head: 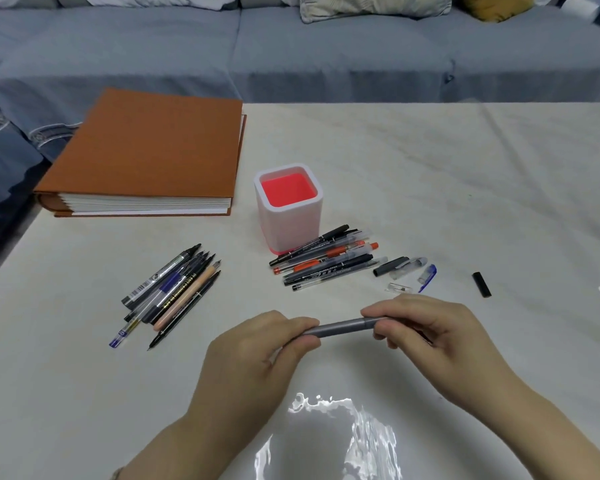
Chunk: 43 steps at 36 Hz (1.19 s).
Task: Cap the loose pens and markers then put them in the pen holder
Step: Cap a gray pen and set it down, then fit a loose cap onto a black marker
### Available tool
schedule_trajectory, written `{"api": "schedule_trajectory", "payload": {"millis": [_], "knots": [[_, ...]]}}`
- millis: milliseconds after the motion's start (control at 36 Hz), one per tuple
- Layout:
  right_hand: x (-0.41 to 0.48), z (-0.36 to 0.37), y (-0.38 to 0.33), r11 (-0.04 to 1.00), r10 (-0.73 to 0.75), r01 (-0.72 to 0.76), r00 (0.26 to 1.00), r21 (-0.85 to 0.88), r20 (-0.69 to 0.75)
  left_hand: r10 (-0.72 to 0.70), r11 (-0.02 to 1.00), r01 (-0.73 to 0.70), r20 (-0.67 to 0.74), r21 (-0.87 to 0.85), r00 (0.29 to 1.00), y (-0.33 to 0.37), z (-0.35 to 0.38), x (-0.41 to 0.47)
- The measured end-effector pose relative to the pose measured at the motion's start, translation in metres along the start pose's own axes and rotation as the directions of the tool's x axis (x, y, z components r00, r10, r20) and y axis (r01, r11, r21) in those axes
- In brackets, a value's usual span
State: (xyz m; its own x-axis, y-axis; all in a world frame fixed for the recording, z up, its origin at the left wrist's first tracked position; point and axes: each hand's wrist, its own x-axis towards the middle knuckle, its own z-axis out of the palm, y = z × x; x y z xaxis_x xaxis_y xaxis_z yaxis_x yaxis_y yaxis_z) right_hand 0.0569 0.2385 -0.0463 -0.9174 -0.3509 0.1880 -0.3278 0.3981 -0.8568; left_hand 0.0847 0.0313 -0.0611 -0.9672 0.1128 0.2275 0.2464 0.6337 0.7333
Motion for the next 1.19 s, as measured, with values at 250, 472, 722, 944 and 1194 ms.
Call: {"api": "schedule_trajectory", "payload": {"millis": [250,472,722,944,1194], "knots": [[0.022,0.006,0.008,0.899,0.159,0.008,0.925,-0.437,0.346,-0.238,0.964,0.189,0.300,0.185,0.924,0.000,-0.004,0.027],[0.034,0.023,0.037,0.777,-0.003,0.148,0.973,-0.612,0.231,-0.329,0.935,0.312,0.082,0.171,0.941,-0.038,-0.022,0.024],[0.085,0.021,0.046,0.755,-0.118,-0.008,0.982,-0.656,-0.148,-0.341,0.770,0.359,-0.136,0.528,0.930,-0.085,-0.045,0.007],[0.086,0.024,0.069,0.641,-0.023,-0.027,0.998,-0.767,-0.054,-0.374,0.712,0.346,-0.087,0.611,0.923,-0.089,-0.038,0.015],[0.007,-0.006,0.073,0.703,0.057,-0.094,0.995,-0.705,-0.076,-0.394,0.881,0.381,-0.011,0.280,0.919,-0.059,-0.019,0.019]]}}
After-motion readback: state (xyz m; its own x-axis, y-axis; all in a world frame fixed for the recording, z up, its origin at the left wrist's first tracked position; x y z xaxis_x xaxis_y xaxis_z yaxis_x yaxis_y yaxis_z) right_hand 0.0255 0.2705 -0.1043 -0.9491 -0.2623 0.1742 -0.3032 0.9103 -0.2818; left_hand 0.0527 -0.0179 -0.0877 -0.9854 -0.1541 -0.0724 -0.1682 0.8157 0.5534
